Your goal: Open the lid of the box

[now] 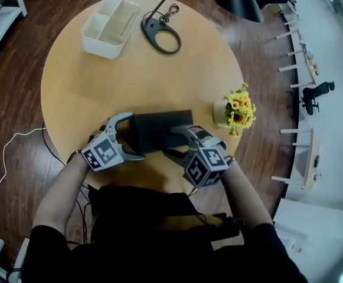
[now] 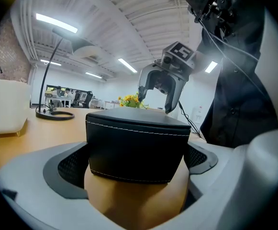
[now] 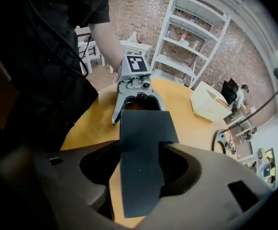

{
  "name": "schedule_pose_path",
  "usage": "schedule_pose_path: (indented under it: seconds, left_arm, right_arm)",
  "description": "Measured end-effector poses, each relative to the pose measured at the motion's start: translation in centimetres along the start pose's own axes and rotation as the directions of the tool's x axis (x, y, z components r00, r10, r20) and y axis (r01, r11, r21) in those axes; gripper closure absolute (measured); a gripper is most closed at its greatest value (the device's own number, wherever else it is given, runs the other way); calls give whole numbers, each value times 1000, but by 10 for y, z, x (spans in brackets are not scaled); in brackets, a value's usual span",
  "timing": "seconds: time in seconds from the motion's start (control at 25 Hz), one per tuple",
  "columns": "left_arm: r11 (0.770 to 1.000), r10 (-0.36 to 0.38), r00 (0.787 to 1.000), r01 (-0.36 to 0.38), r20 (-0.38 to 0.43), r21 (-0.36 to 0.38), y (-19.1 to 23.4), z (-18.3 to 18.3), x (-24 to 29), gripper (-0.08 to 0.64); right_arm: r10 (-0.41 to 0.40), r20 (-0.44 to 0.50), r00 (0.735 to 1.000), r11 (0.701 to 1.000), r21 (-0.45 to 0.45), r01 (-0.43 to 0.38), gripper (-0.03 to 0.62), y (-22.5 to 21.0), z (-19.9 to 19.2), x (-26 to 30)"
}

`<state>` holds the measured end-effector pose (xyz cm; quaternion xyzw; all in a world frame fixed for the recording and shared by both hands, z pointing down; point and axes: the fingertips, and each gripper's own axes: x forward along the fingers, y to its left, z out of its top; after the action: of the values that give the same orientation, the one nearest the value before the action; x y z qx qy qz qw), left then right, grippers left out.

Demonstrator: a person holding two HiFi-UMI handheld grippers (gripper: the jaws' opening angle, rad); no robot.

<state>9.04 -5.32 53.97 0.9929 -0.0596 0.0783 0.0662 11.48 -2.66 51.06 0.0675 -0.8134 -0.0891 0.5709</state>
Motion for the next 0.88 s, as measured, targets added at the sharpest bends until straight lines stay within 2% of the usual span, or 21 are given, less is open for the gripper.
schedule_pose_path:
  seconds: [0.16, 0.44, 0.76, 0.88]
  left_arm:
    - [1000, 0, 1000, 0, -3, -5, 0, -1, 0, -51]
    - [1000, 2, 1000, -2, -2, -4, 1, -2, 0, -49]
    - [1000, -2, 1000, 2, -4, -4, 1, -3, 1, -48]
    - [1000, -4, 1000, 4, -4, -5, 0, -3, 1, -46]
  right_arm:
    - [40, -35, 999, 997, -69, -43, 339, 3, 4, 7]
    - [102, -100, 990, 990, -90, -111, 339, 8, 3, 11]
    - [72, -107, 992, 995, -55, -78, 341, 5, 7, 14]
    - [54, -91, 994, 993, -100, -63, 341, 8, 4, 14]
